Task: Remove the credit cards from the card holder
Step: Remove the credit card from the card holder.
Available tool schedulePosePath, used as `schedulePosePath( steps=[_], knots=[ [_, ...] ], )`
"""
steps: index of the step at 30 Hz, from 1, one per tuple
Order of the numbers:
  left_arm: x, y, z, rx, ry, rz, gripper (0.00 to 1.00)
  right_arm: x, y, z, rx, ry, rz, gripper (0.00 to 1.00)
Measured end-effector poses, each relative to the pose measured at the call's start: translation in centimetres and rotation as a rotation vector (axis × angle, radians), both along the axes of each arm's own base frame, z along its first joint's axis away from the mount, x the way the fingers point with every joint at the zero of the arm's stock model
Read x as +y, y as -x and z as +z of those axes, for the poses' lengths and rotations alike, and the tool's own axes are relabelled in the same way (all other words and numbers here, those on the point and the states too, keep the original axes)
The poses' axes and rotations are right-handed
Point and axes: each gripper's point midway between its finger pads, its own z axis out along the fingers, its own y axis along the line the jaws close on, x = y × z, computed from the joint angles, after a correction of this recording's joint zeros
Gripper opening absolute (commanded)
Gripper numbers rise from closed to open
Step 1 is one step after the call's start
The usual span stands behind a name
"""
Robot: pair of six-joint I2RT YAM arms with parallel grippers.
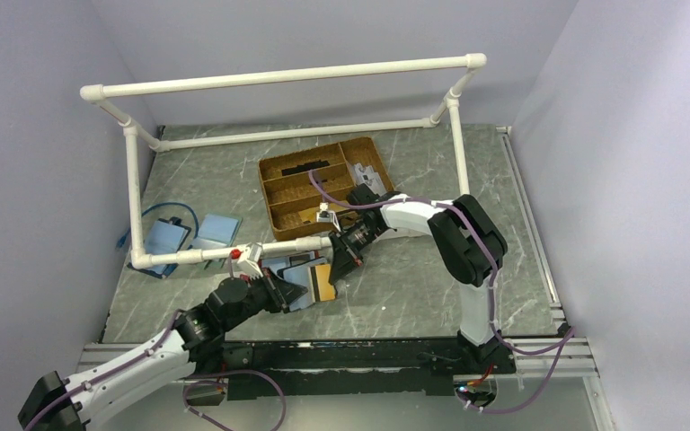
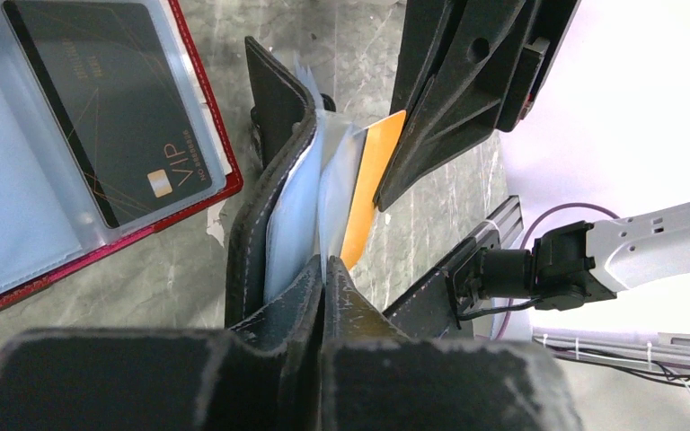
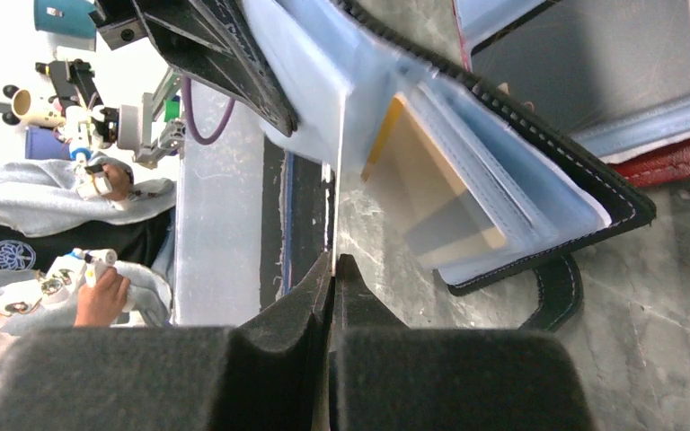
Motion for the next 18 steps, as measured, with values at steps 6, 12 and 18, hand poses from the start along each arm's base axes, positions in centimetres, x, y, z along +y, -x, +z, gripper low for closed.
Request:
schedulePosePath(
  steps=[6,12,18],
  knots=[
    [0.5,0.3,-0.7,0.008,-0.007,0.007,0.00,-0.6,-0.2,-0.8,-0.012,0.023,0.006,0.00],
    [1.4,0.6,-2.1,0.044,-0.055,0.022,0.00,-0.8,-0.6,-0.4,-0.065,0.012,0.039,0.00],
    [2.1,1.1,-3.9,0.095,-0.117,0.027,0.00,-1.4,-0.7,-0.2,-0.133,0.026,0.067,0.00]
  ],
)
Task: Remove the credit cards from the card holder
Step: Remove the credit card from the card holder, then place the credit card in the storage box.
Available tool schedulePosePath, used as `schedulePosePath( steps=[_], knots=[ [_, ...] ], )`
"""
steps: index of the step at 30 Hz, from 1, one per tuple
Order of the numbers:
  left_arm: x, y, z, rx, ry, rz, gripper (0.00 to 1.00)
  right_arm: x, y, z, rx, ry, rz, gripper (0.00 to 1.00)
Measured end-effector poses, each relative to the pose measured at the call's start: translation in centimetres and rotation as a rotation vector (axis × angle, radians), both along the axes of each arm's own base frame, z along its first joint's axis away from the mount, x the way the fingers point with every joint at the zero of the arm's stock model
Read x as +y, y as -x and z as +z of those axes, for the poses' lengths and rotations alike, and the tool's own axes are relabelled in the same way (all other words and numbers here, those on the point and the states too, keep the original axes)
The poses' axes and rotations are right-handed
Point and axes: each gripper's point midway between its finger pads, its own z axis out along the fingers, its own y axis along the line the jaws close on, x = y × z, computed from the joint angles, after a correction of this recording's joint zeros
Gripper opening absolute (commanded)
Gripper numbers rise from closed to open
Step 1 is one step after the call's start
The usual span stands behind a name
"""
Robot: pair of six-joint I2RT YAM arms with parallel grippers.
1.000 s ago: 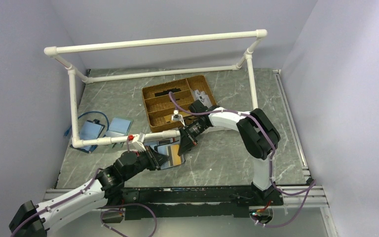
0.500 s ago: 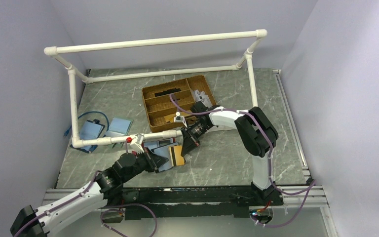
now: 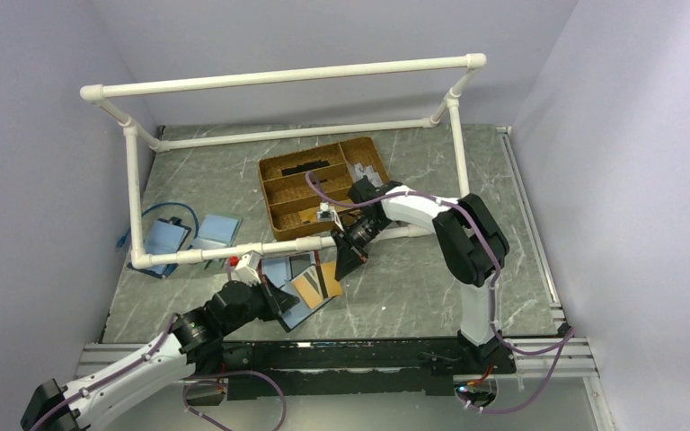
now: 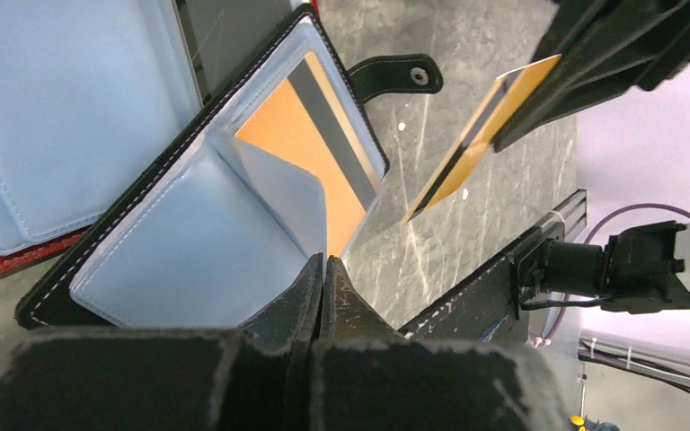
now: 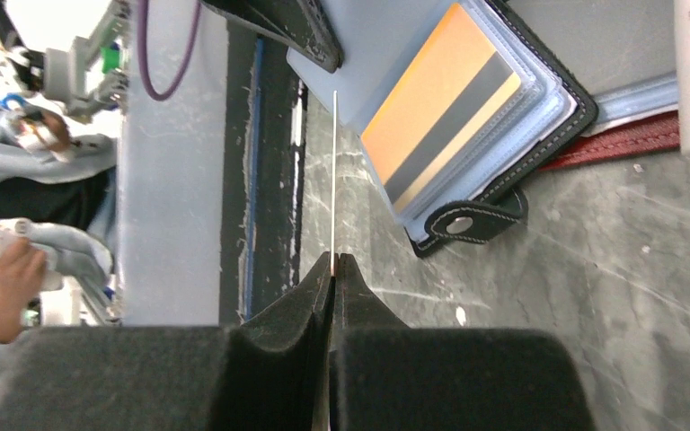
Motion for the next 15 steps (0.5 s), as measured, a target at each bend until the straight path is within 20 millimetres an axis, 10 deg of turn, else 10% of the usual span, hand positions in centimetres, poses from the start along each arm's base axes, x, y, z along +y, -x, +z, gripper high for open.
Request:
schedulePosePath(
  steps=[15],
  knots=[
    [0.5,0.4,-1.9,0.056,-0.106,-0.019,0.00,-1.5,-7.3,5.9,-0.549,0.106,-0.004,0.00]
  ],
)
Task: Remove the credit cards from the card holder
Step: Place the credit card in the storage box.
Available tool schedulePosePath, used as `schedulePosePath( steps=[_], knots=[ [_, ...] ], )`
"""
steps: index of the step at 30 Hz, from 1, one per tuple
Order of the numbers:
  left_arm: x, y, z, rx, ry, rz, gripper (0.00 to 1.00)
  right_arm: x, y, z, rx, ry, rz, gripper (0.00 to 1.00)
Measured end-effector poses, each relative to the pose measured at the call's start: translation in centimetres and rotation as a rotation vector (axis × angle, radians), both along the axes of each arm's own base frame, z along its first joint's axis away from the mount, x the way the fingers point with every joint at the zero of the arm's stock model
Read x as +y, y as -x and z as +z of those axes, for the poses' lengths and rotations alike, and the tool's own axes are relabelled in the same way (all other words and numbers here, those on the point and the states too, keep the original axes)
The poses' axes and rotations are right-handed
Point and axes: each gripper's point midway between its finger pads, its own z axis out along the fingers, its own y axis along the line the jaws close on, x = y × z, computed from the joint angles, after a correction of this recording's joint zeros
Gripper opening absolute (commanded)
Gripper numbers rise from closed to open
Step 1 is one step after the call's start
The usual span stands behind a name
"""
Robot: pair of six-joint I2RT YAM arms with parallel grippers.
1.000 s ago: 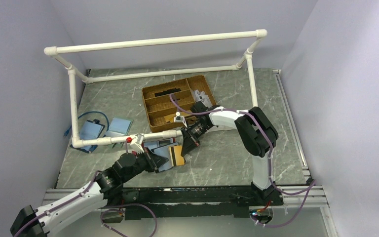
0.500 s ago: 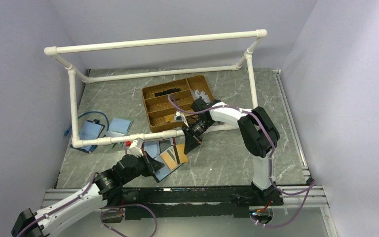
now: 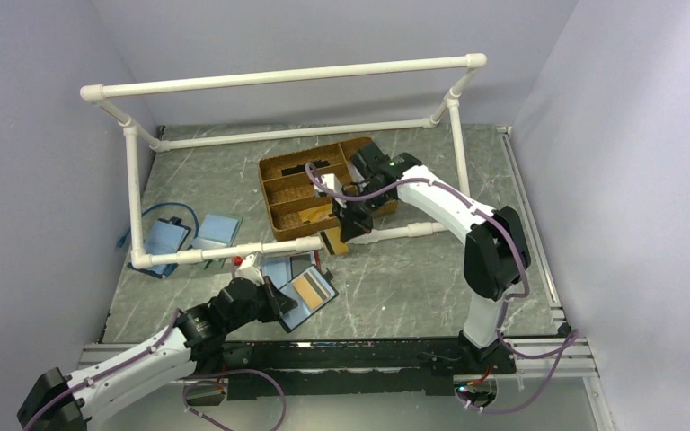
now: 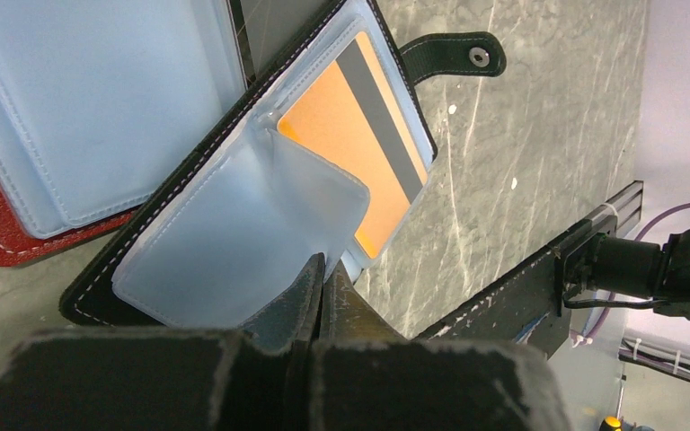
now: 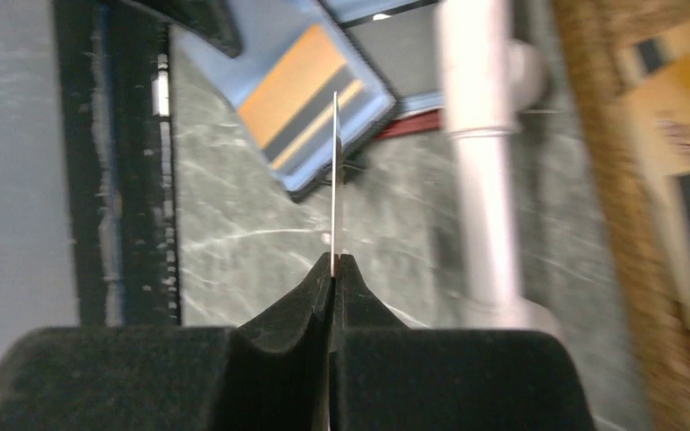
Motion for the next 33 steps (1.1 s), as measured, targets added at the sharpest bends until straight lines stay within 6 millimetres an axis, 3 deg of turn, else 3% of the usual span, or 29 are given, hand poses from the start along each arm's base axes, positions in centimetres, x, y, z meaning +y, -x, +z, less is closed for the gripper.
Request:
schedulePosePath(
  steps=[6,10,19,33],
  knots=[
    [-0.1,0.2,-0.2,0.001,-0.011,-0.024,0.00,0.5,-6.0,4.6,-0.241,0.035,-0.043,0.00],
    [-0.2,0.3,0.0,-0.006,-0.002,-0.033,0.00,0.6,-9.2,5.4,-0.341,0.083,-0.075,0.00],
    [-0.4,0.2,0.8,-0.040,0.014,-0.044,0.00,-0.8,-13.3,2.6,-0.433,0.261,-0.087,0.00],
    [-0.3,0.3,0.1,-0.034,-0.016,-0.063,0.00,-1.2,-14.5,-2.0,-0.455,0.419,-0.017,0.00]
  ],
)
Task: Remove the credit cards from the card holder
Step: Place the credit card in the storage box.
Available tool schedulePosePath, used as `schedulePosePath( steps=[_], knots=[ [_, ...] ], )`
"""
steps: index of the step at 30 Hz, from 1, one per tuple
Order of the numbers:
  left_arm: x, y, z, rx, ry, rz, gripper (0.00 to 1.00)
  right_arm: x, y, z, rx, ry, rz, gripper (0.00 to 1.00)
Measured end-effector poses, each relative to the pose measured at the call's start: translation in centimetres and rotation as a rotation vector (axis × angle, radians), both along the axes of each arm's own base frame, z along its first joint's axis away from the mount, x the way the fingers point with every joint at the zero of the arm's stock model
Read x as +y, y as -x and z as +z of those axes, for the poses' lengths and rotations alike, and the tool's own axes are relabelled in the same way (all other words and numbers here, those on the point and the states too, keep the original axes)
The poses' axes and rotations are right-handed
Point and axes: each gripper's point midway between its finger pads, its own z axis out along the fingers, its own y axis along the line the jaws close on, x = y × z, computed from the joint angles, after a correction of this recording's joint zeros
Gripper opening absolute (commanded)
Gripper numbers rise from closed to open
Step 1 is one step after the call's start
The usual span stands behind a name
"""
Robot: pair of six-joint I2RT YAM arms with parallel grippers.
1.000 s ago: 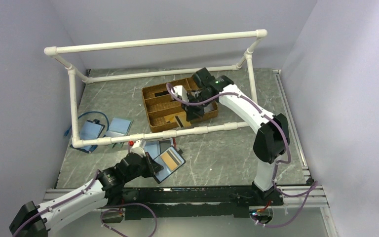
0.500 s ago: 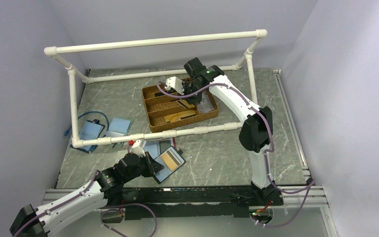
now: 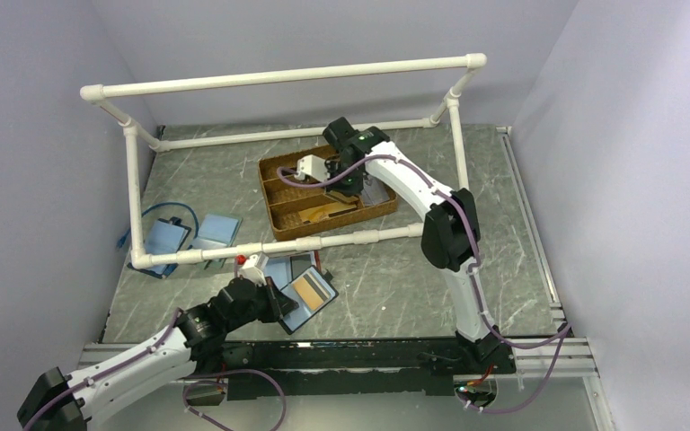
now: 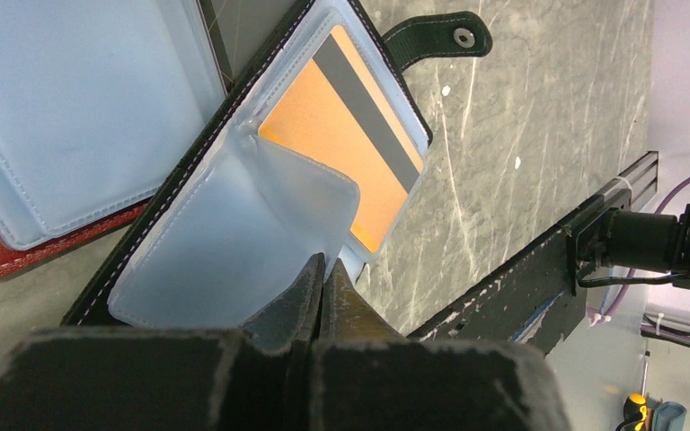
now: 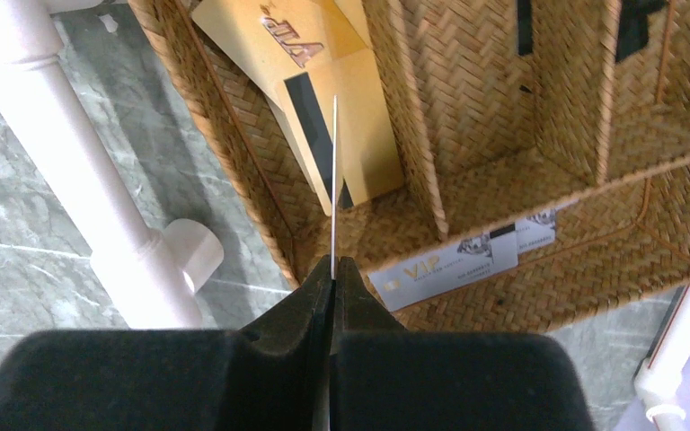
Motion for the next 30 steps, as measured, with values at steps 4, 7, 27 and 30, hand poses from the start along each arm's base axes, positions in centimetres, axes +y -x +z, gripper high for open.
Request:
schedulePosePath(
  steps=[4,7,27,30],
  knots=[
    [0.0,0.1,-0.2,0.006,-0.004,-0.007,0.00,1.0,0.6,-1.6,-0.003,0.056,0.045,0.00],
    [-0.1,0.1,-0.1,0.005,-0.001,-0.011,0.00,1.5,1.1,-2.5,-0.006,0.090,0.071,0.00],
    [-0.2,0.2,0.0,0.001,0.000,-0.019,0.00,1.7,0.9,-2.8,-0.038,0.129,0.087,0.00],
    [-0.2,0.2,0.0,-0.001,0.002,-0.020,0.00,1.7,0.9,-2.8,-0.039,0.129,0.087,0.00]
  ],
)
